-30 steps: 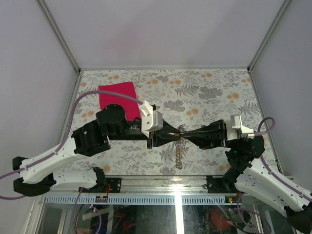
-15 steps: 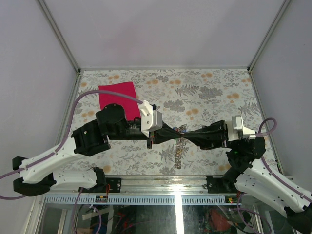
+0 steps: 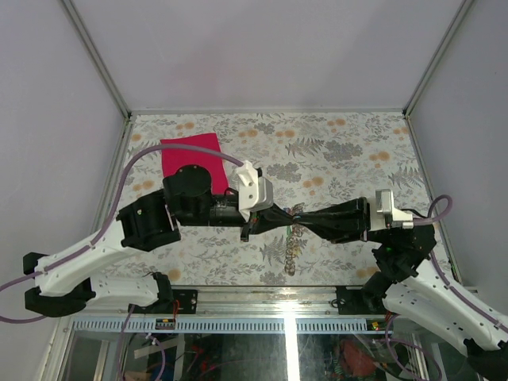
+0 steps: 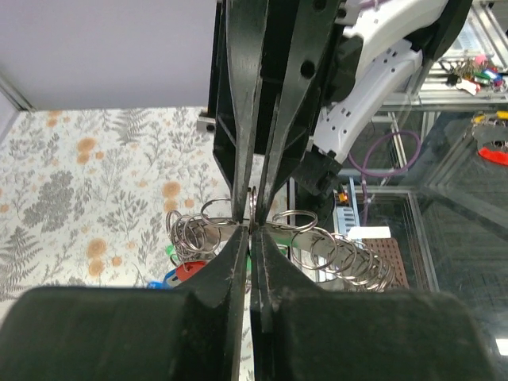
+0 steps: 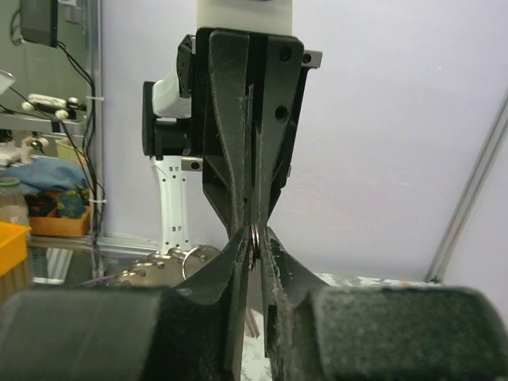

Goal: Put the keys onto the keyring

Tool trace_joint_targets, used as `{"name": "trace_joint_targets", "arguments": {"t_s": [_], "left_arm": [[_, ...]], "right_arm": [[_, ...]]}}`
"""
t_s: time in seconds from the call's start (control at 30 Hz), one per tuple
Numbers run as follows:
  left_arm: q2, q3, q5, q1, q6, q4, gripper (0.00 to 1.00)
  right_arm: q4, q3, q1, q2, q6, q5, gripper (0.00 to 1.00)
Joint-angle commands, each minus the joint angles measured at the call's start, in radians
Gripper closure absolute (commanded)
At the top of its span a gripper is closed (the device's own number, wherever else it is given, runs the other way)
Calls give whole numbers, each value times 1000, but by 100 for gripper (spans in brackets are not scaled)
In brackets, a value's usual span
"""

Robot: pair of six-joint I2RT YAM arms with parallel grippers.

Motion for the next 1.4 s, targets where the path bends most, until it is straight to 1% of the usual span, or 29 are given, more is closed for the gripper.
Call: {"name": "trace_joint_targets", "arguments": {"t_s": [0.0,0.1,0.23,0.3,0.37,0.53,0.67,0.83,1.13,1.37], "left_arm": [[33,99,-36,-5,45,-119,100],[52,139,-58,-4,70,-203,100],[103,216,-91,-4,110,-333,100],[143,268,-103,-4,129,-408,100],[180,317,-111,-5,144,-474,100],[267,407,-108,-5,172,-618,100],[299,444,-96,-5,188,-673,100],[304,446,-71,-6,194,-686,100],[315,454,-53,-9,198,-686,100],[320,458,-44,-10,197,-685,100]], "right_arm": [[-256,121,3,-54,-200,22,81],[-493,188,3,-72,-329,41,74],[-809,303,3,-41,-494,51,69],[-906,341,3,-17,-539,52,67],[-958,353,4,-2,-572,49,65],[-994,354,3,24,-612,31,64],[-1000,353,2,37,-643,11,65],[-989,343,3,38,-667,-18,65],[-974,330,3,57,-697,-114,65],[-950,327,3,79,-723,-154,70]]}}
